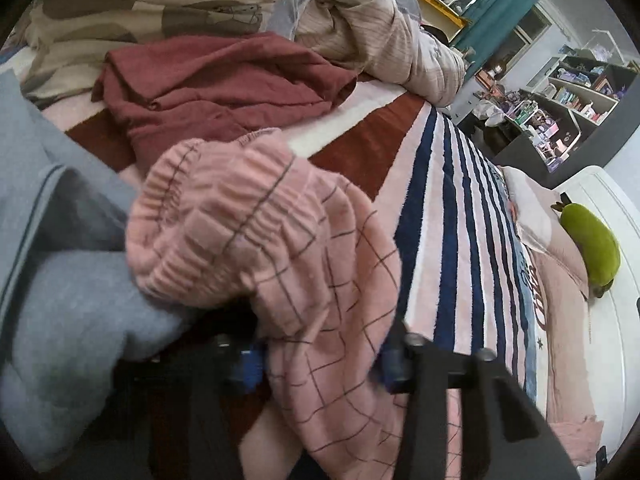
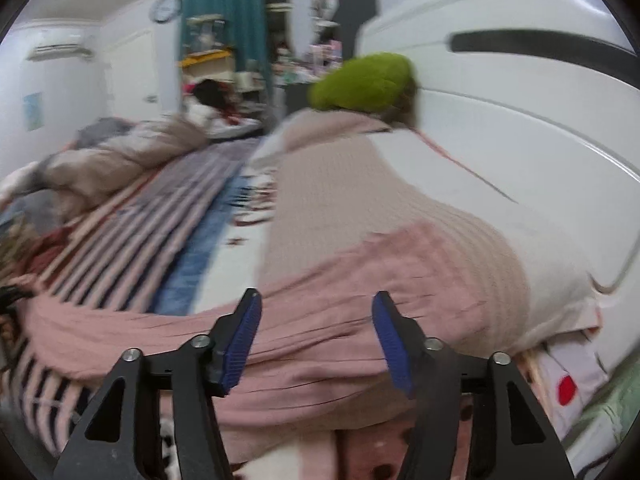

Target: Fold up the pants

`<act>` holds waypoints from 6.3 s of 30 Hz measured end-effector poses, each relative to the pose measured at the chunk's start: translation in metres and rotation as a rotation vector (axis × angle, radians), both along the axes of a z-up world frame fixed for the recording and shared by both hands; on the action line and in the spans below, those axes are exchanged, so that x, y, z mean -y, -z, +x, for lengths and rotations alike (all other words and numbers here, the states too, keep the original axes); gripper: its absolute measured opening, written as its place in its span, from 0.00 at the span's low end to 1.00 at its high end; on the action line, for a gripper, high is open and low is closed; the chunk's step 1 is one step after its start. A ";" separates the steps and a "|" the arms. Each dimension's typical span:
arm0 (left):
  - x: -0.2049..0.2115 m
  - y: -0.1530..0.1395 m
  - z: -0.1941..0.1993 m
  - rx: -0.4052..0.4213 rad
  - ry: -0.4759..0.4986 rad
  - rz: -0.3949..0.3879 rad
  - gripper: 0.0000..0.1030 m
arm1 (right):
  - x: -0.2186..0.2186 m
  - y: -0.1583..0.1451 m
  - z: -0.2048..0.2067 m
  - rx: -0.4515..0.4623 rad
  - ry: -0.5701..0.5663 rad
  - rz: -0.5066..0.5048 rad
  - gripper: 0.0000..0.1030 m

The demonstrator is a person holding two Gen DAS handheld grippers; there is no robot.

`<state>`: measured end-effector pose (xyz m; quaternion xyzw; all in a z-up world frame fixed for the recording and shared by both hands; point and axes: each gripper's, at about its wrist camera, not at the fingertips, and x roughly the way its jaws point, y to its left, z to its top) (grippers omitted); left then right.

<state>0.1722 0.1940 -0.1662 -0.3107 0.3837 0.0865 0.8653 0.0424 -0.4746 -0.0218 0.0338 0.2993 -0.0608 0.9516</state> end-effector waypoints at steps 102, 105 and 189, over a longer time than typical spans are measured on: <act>0.160 -0.068 -0.036 0.226 0.695 0.320 0.57 | -0.185 0.087 0.041 -0.231 -0.388 0.202 0.55; 0.158 -0.070 -0.029 0.225 0.688 0.328 0.59 | -0.191 0.062 0.048 -0.147 -0.381 0.147 0.56; 0.147 -0.032 -0.017 0.164 0.703 0.262 0.59 | -0.205 0.069 0.086 -0.238 -0.453 0.011 0.25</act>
